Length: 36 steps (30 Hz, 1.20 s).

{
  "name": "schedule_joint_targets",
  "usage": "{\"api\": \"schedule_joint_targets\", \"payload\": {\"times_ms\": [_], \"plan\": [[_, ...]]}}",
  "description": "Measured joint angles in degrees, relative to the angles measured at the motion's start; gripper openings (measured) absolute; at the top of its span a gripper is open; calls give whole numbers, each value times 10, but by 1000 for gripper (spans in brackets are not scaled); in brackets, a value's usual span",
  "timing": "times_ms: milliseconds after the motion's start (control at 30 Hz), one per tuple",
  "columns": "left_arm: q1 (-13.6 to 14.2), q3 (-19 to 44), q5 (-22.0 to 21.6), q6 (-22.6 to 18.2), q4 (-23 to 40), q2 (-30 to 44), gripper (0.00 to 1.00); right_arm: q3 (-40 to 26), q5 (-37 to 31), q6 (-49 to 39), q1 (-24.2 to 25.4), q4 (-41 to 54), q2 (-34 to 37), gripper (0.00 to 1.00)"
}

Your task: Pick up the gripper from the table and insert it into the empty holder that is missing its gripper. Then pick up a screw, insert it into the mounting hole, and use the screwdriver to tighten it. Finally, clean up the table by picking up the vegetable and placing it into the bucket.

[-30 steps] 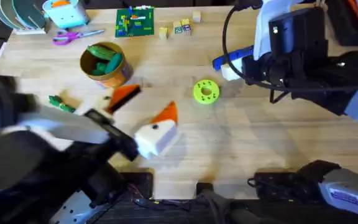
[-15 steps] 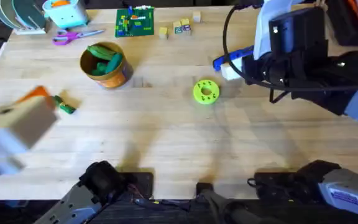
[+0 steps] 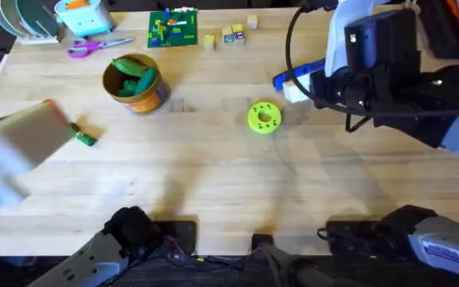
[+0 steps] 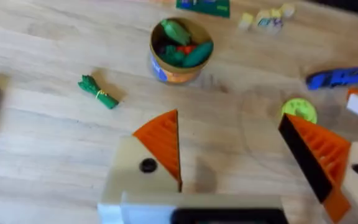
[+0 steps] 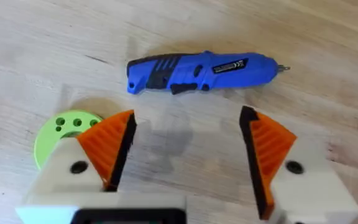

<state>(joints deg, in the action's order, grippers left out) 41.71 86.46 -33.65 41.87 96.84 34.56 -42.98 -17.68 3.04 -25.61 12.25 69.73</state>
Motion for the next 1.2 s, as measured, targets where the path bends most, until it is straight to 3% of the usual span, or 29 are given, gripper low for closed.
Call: {"api": "schedule_joint_targets", "payload": {"times_ms": [300, 567, 800, 933, 1067, 1200], "plan": [[-3, -2, -1, -24, 0, 233, 991, 0, 0, 0, 0, 0, 0, 994], [-81, -4, 9, 12, -26, 296, 990, 0, 0, 0, 0, 0, 0, 992], [-123, -4, 37, 24, -50, 325, 990, 0, 0, 0, 0, 0, 0, 993], [-208, -4, 47, 27, -56, 344, 990, 0, 0, 0, 0, 0, 0, 994], [-329, -4, 76, 19, -65, 362, 990, 0, 0, 0, 0, 0, 0, 992], [-448, -4, 121, -18, -91, 379, 990, 0, 0, 0, 0, 0, 0, 993]]}}
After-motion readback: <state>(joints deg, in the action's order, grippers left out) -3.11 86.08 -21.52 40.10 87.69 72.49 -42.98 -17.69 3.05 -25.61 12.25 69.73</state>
